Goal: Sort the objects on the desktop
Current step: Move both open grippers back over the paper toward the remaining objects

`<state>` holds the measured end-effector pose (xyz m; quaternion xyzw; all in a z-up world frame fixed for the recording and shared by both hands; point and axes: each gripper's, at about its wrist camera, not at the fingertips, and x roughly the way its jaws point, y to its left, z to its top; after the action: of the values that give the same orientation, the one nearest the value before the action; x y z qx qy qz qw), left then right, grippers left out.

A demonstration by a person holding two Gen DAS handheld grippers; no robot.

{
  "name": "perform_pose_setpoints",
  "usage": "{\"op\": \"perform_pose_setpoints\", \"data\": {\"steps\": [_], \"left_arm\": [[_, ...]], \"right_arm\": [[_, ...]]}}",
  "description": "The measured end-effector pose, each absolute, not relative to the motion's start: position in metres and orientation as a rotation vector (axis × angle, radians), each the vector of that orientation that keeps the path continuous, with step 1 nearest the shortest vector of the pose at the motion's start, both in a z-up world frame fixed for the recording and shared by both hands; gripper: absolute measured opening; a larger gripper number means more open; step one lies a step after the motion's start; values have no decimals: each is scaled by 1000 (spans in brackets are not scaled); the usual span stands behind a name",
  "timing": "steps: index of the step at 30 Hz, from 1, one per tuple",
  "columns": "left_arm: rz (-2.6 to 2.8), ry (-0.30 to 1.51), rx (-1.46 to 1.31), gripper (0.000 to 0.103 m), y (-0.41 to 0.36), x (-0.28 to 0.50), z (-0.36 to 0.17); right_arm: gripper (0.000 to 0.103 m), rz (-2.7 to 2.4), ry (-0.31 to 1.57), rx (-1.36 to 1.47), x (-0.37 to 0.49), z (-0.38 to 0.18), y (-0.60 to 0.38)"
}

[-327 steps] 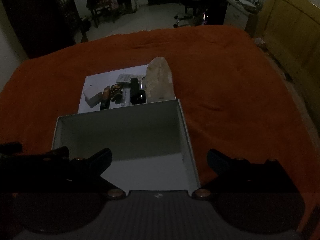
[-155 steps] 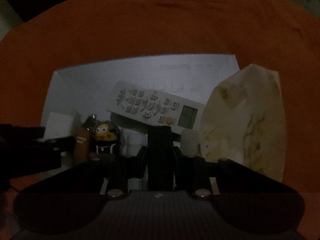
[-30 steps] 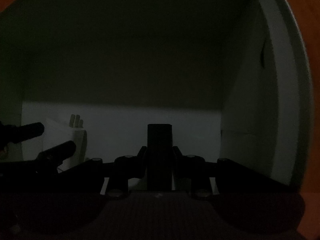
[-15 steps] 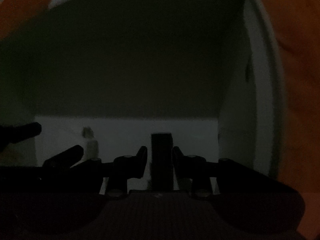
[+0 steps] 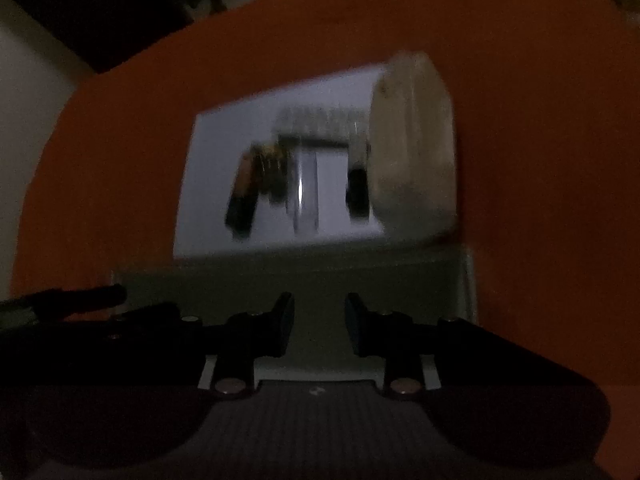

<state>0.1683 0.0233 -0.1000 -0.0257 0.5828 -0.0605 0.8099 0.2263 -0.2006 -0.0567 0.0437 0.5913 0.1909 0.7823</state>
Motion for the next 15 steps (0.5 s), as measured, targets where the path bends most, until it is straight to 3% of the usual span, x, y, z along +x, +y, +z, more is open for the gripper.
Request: {"op": "perform_pose_setpoints", "data": {"steps": [10,15], "left_arm": [[-84,1265,-20,78,20,226,-112],[-78,1242,44,96,9,237,-122]], "right_arm": [[31,409,1221,73,275,-59,-174],[31,390,1217,64,291,-63,-168]]}}
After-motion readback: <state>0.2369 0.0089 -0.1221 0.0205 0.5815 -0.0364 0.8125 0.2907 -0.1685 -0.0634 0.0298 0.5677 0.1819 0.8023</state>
